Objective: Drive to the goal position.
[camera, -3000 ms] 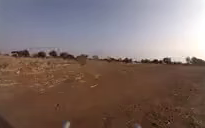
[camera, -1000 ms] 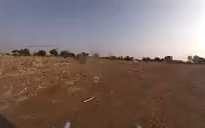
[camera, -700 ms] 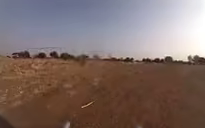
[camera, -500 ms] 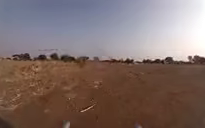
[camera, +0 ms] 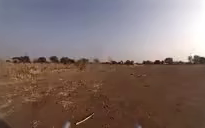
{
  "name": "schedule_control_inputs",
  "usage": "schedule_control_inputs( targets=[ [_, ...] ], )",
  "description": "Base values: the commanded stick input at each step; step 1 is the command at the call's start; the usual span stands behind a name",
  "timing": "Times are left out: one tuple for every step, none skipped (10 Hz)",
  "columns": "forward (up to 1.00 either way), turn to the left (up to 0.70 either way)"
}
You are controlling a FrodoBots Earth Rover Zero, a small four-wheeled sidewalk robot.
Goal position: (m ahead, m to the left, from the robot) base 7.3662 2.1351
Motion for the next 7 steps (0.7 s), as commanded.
schedule_control_inputs(
  targets=[
    [0.5, 0.0],
    [0.5, -0.04],
    [0.5, -0.1],
    [0.5, -0.15],
    [0.5, 0.0],
    [0.5, 0.0],
    [0.5, -0.05]
  ],
)
